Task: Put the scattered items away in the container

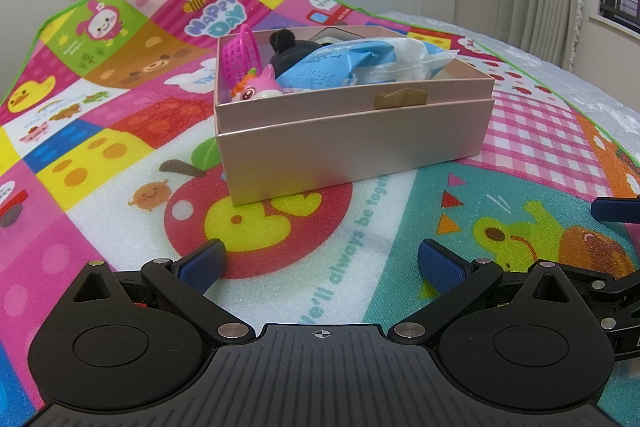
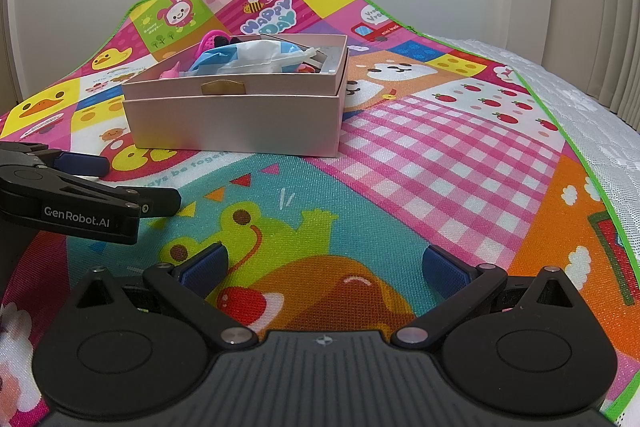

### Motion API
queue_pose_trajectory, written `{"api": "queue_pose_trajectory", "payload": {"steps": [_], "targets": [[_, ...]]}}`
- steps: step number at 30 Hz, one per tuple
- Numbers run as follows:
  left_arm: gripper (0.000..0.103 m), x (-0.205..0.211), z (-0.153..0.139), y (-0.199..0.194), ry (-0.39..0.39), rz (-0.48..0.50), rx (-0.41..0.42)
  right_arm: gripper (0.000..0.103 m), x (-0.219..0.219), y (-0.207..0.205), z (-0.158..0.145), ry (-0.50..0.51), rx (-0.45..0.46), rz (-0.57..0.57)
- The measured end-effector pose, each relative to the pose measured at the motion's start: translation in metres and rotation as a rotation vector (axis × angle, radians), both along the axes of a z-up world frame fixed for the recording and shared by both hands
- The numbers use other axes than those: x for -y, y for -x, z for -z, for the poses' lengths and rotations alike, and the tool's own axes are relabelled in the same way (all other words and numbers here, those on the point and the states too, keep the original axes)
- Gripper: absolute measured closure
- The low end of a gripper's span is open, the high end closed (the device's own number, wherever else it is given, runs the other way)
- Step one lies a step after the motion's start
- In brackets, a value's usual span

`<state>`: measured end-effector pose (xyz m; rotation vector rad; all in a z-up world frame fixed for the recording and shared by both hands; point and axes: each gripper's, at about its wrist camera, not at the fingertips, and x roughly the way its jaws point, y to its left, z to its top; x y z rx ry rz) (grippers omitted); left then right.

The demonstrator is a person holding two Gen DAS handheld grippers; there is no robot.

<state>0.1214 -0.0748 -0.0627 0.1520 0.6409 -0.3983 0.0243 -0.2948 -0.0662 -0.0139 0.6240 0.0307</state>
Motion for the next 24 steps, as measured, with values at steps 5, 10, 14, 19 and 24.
{"api": "queue_pose_trajectory", "payload": {"steps": [5, 10, 14, 19, 24], "targets": [[0.0, -0.0002, 0.0007, 0.0011, 0.002, -0.001, 0.007, 0.0, 0.0002, 0.0001, 0.0, 0.0, 0.0, 0.0], [0.0, 0.0032, 0.0017, -0.0015, -0.01, -0.001, -0.003, 0.0, 0.0002, 0.0, 0.0, 0.0, -0.001, 0.0], [0.0, 0.003, 0.0004, 0.0004, -0.01, -0.001, 0.007, 0.0, 0.0002, -0.0001, 0.0001, 0.0, 0.0, 0.0], [0.0, -0.0012, -0.0034, -0.0033, 0.006, 0.018, -0.035, 0.0, 0.0002, 0.0, 0.0, 0.0, 0.0, 0.0], [0.0, 0.0041, -0.0077, -0.0031, -0.039, 0.015, -0.081, 0.0, 0.0004, 0.0001, 0.0, 0.0, -0.001, 0.0]]}}
